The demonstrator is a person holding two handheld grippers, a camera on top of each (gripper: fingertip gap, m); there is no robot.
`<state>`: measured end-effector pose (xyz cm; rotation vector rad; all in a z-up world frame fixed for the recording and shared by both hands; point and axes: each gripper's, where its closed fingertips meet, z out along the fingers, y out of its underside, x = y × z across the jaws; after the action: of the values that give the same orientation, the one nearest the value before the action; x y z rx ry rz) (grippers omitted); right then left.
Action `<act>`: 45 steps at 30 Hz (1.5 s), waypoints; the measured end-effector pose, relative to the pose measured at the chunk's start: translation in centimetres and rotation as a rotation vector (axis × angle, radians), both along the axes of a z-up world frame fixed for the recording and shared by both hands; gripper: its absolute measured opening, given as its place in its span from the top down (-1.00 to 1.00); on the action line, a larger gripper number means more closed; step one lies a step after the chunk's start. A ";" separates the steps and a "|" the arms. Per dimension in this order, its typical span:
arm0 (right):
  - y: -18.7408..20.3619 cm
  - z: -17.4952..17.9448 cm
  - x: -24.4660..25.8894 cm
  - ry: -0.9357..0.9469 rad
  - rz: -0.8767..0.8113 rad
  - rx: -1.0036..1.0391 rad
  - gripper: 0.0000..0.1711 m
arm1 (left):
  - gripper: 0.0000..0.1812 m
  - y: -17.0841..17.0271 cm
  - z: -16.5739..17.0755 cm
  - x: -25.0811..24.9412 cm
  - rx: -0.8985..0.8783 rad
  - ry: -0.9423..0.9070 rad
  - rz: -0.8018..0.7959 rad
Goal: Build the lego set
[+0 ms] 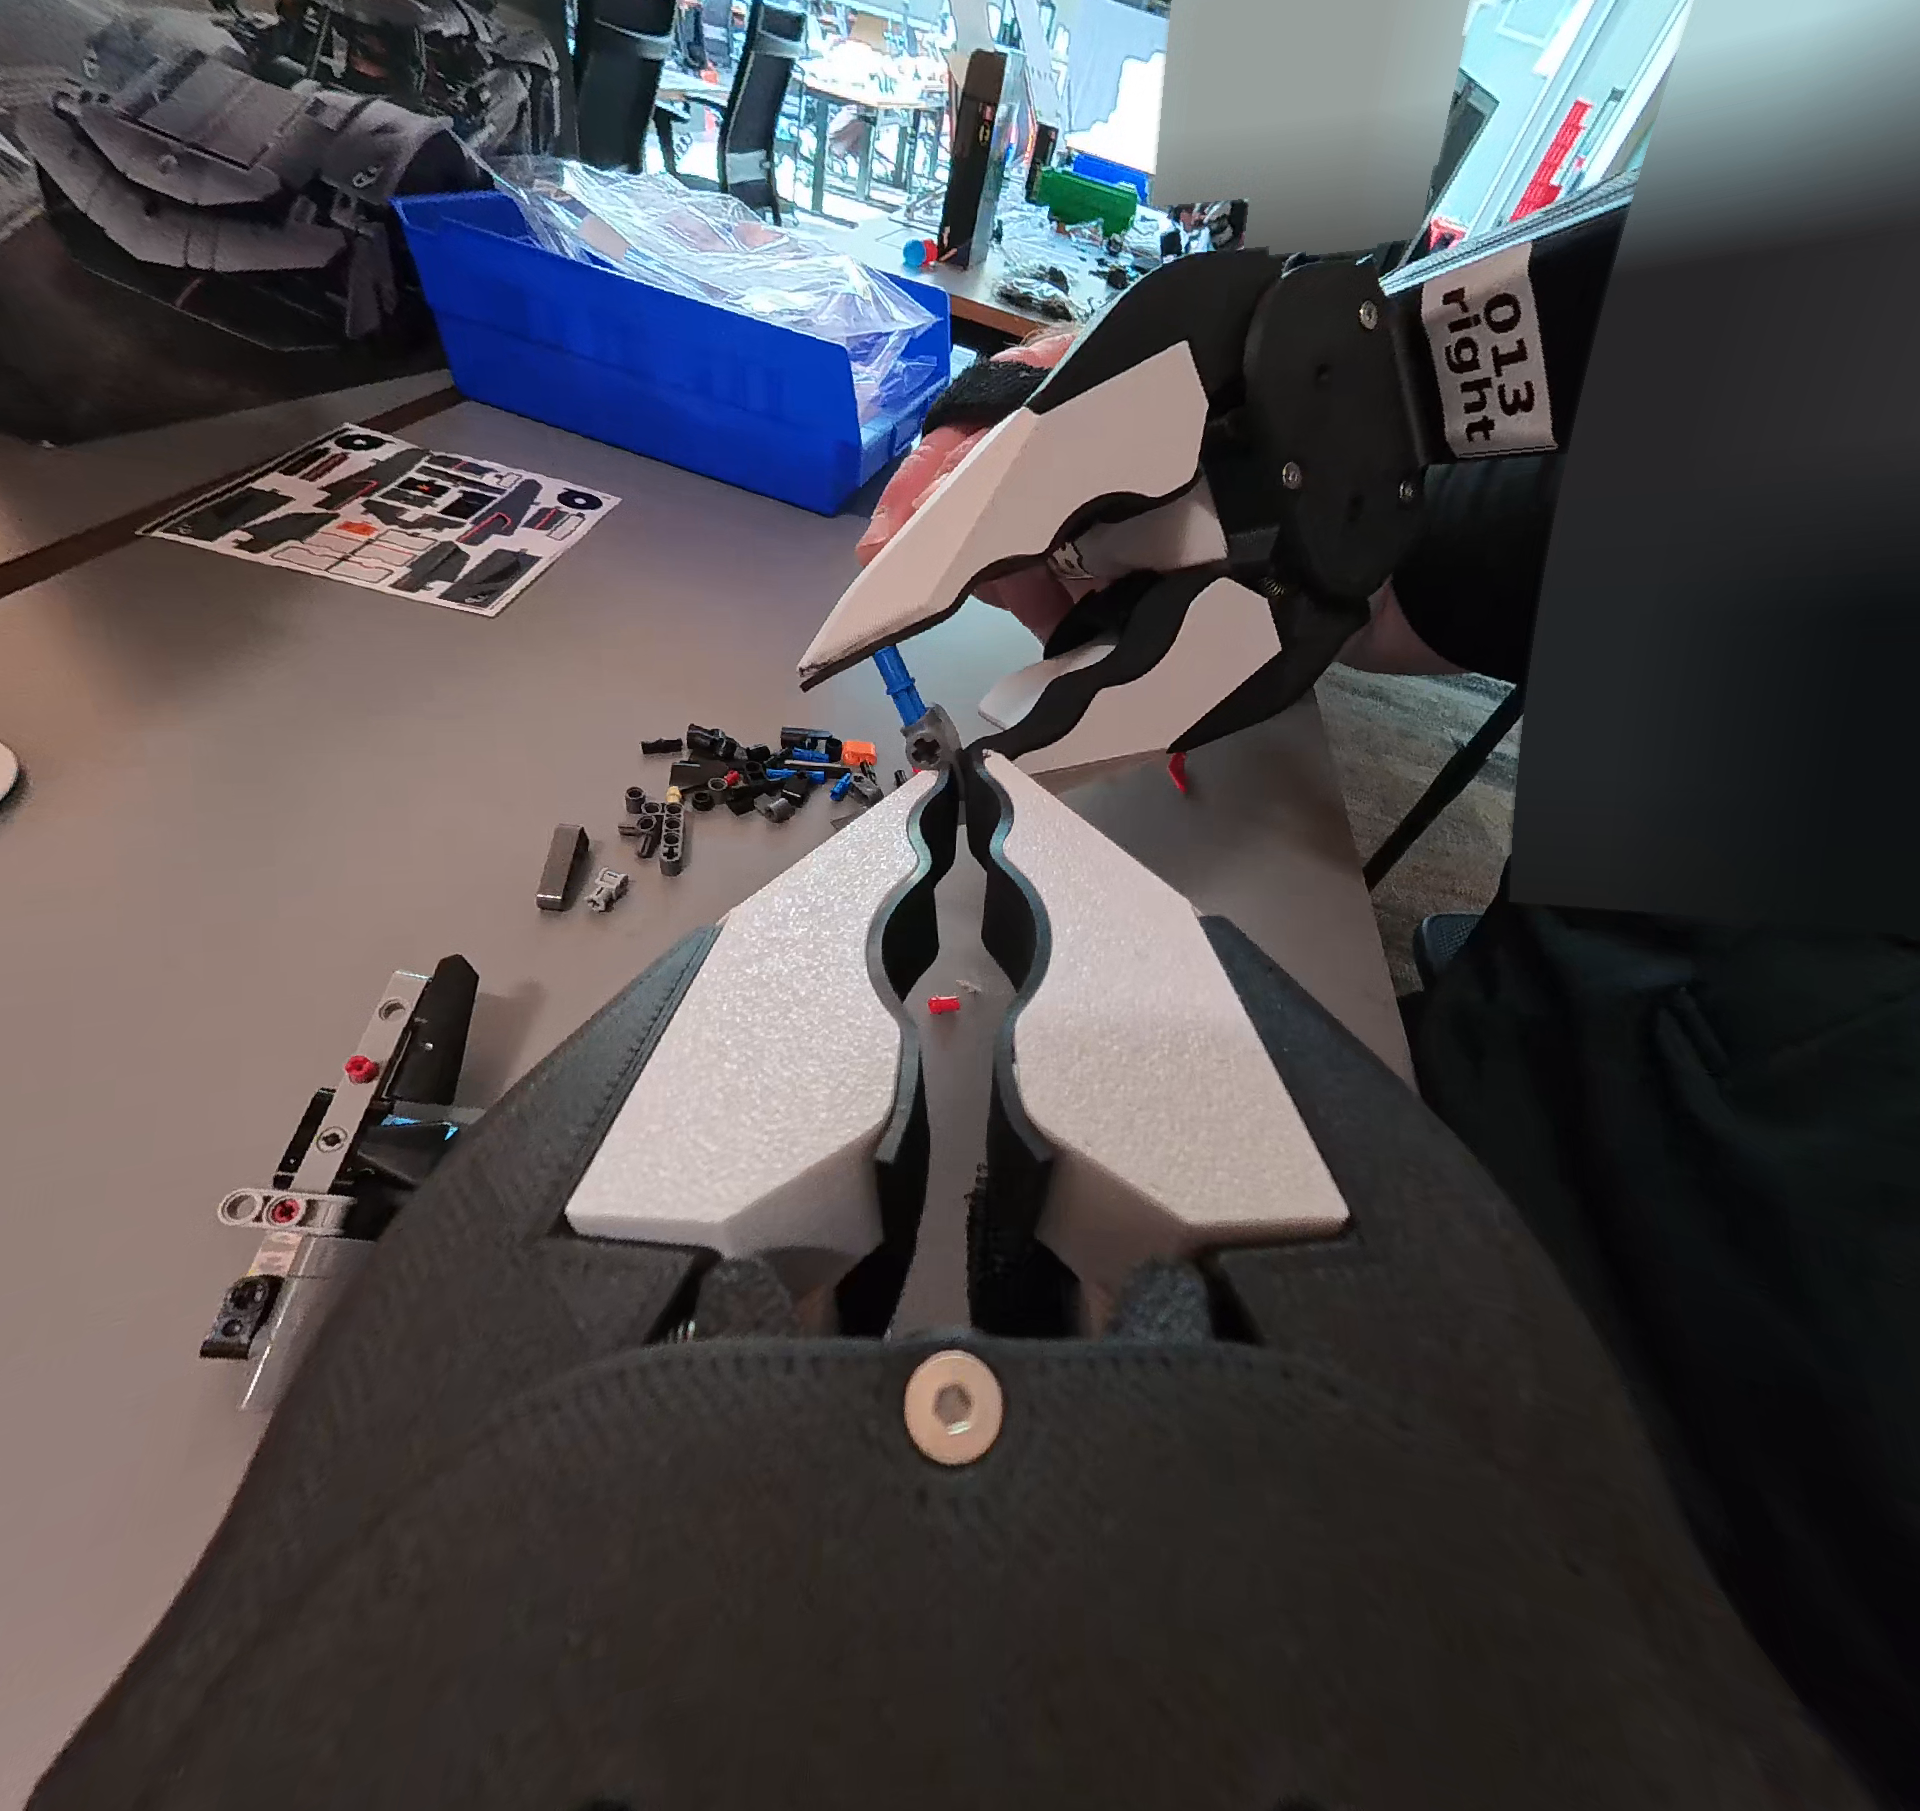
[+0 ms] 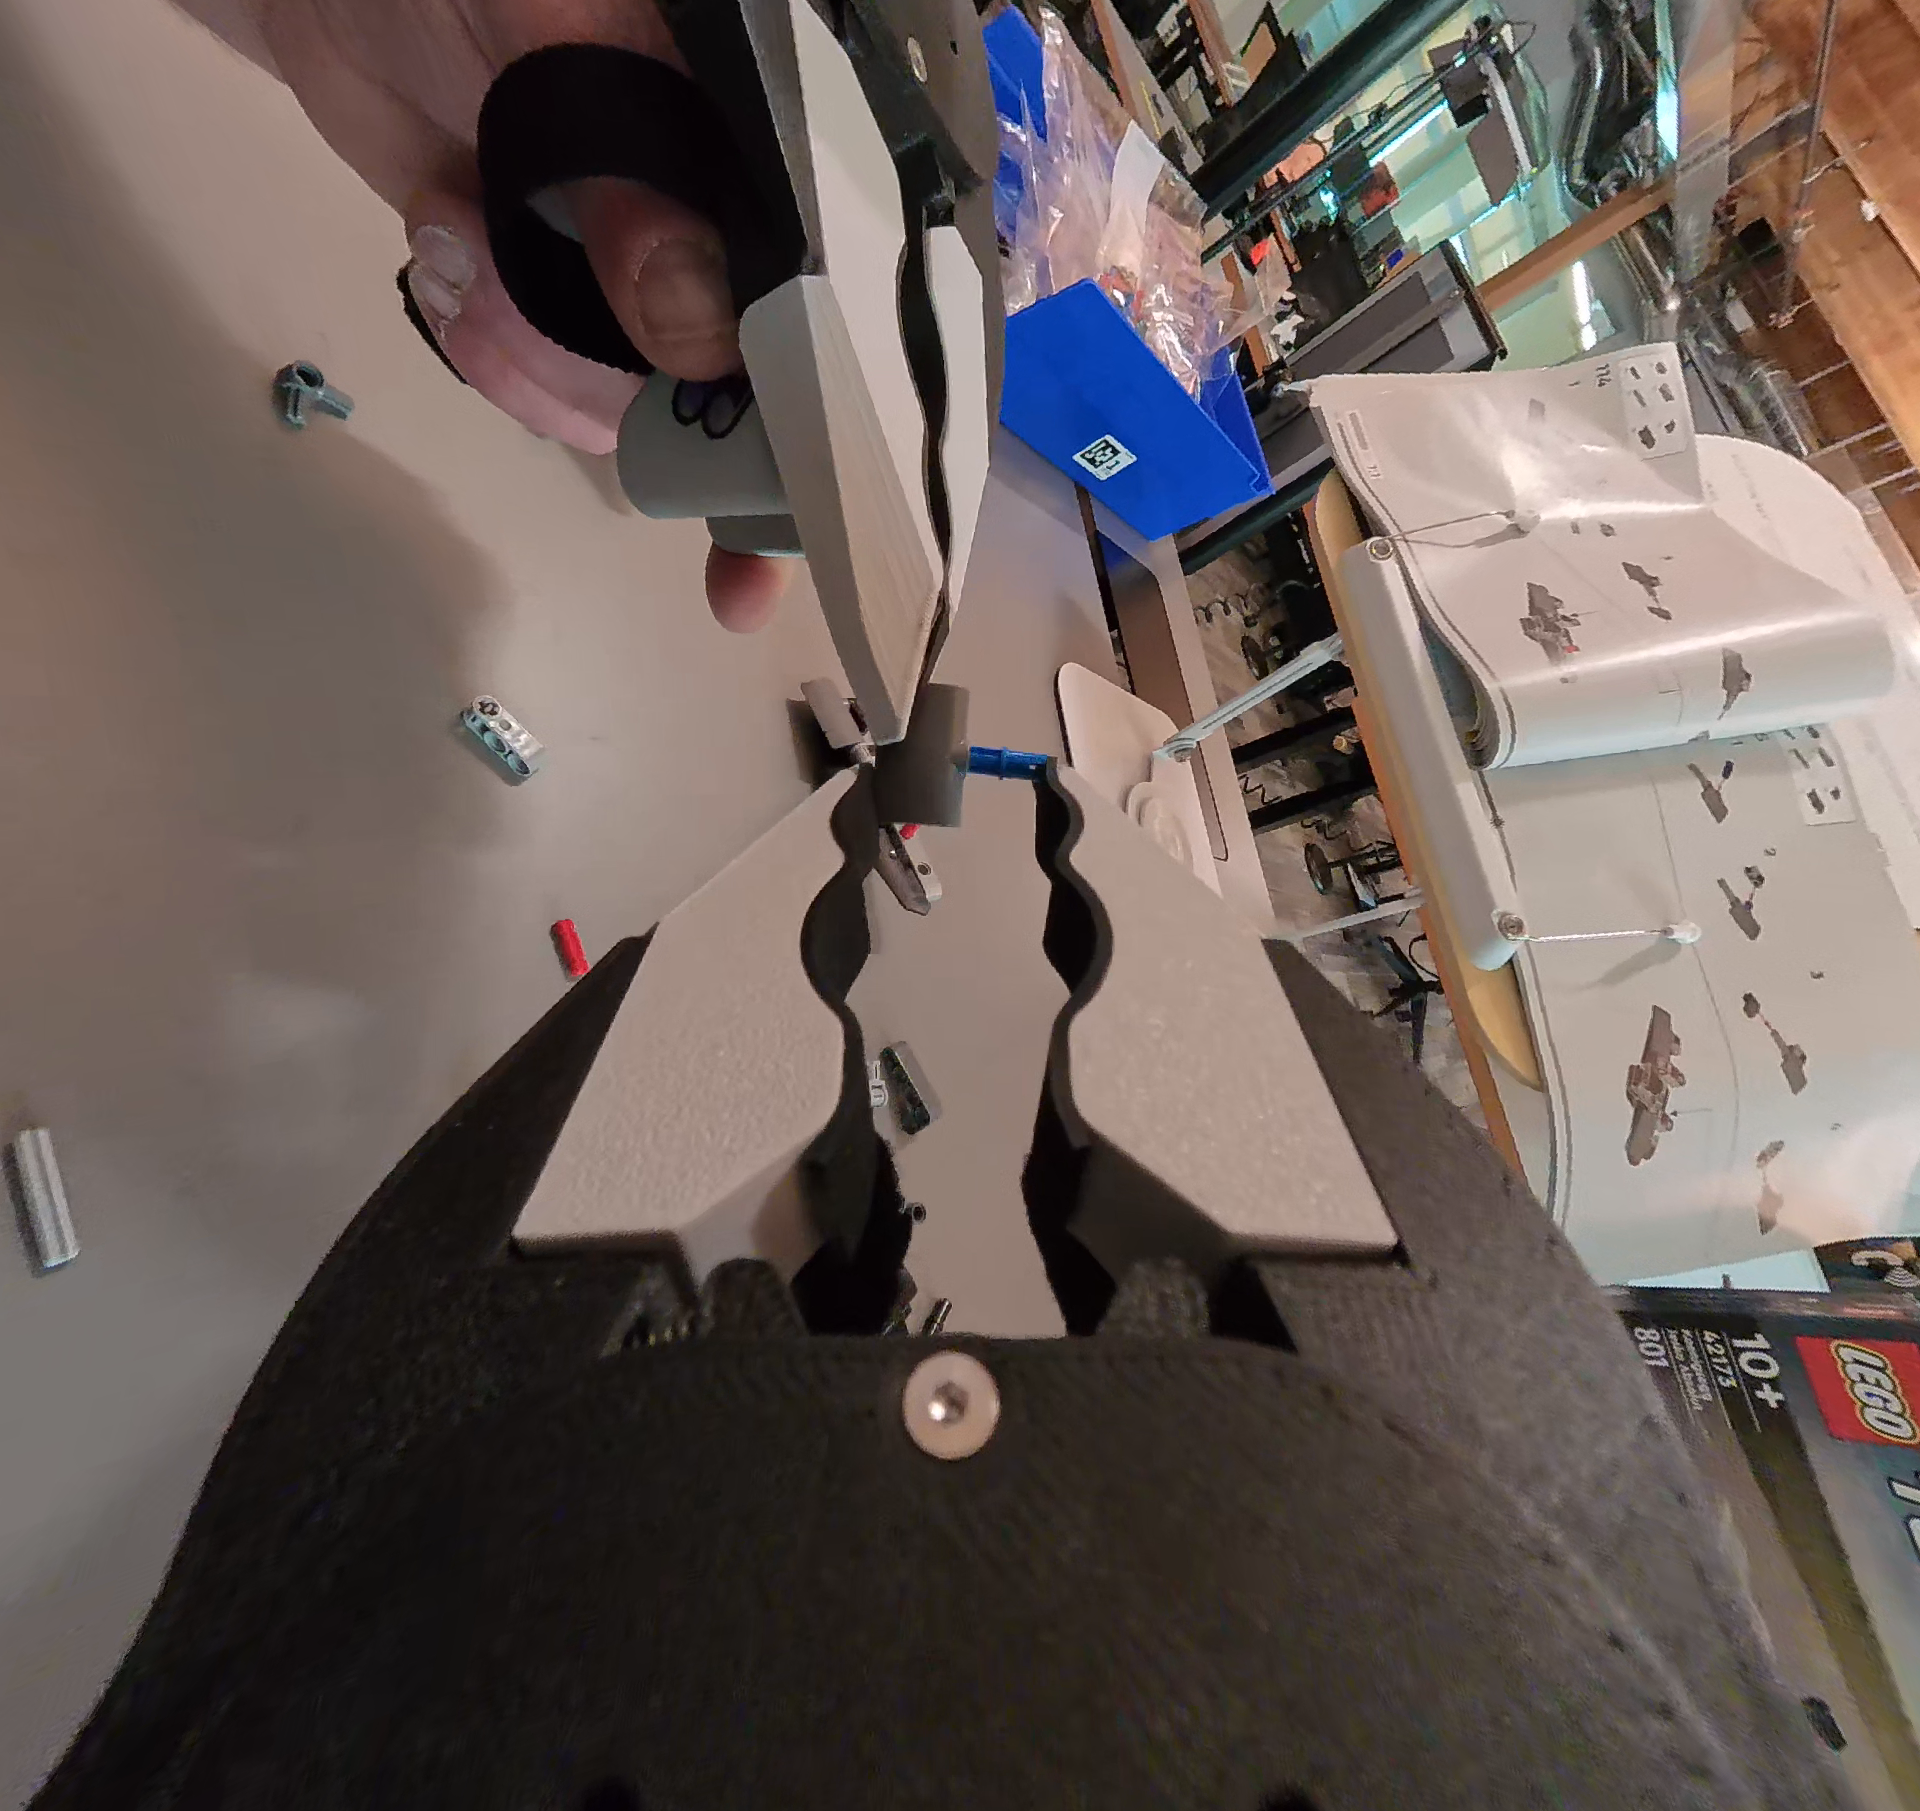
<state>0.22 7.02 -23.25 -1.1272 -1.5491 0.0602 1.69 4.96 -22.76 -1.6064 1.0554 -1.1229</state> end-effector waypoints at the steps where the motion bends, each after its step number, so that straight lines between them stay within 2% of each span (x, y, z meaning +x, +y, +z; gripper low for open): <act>1: 0.0 0.0 0.0 -0.001 0.000 -0.007 0.67 | 1.00 0.0 0.0 0.0 0.002 0.002 0.000; 11: -0.1 -0.2 -0.1 -0.022 0.023 -0.057 0.69 | 1.00 0.0 -0.2 0.0 0.045 0.026 -0.003; 30: 0.2 0.2 0.0 -0.108 0.006 0.135 0.65 | 1.00 0.1 -0.3 0.3 0.026 0.062 -0.002; 39: 0.1 0.3 0.2 -0.139 -0.003 0.218 0.73 | 1.00 0.1 -0.2 0.4 -0.004 0.055 -0.012; 45: 0.0 -0.4 0.3 -0.166 0.010 0.173 0.74 | 1.00 0.1 -0.6 0.4 -0.016 0.072 -0.017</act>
<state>0.50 7.06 -23.64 -1.0080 -1.6719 -0.1616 2.12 5.05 -23.39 -1.6639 1.1109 -1.0951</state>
